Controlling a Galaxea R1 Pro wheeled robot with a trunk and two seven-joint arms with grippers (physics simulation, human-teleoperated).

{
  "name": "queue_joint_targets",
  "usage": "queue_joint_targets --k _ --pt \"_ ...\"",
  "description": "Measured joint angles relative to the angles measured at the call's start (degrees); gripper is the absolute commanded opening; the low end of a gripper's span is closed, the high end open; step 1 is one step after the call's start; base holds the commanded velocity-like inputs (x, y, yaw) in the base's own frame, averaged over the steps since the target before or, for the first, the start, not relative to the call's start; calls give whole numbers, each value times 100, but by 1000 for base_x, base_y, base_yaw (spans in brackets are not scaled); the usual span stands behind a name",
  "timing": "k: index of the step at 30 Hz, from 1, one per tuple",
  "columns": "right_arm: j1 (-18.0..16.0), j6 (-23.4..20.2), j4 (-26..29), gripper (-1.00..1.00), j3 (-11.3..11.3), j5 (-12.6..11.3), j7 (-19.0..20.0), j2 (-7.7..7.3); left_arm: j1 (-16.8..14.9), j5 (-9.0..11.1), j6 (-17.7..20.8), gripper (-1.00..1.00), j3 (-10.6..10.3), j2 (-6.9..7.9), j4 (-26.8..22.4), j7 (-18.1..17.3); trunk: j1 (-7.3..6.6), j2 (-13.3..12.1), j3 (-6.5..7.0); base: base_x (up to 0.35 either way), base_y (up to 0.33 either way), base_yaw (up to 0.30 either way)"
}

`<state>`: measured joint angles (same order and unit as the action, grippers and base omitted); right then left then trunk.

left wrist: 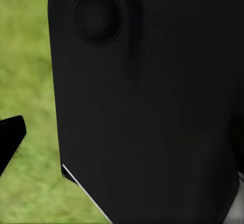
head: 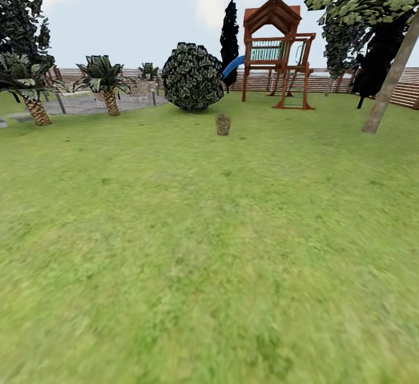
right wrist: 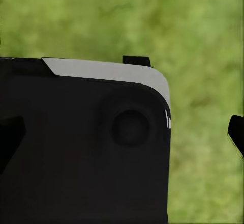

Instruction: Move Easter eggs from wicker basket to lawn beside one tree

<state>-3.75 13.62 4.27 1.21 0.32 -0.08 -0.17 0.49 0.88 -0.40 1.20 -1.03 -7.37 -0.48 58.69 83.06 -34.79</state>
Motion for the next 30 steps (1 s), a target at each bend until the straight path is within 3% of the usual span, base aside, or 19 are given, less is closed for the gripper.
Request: queue_joint_targets --k 30 --pt "0 0 0 100 0 0 0 1 0 0 -7 100 0 -1 0 0 0 0 0 342 0 0"
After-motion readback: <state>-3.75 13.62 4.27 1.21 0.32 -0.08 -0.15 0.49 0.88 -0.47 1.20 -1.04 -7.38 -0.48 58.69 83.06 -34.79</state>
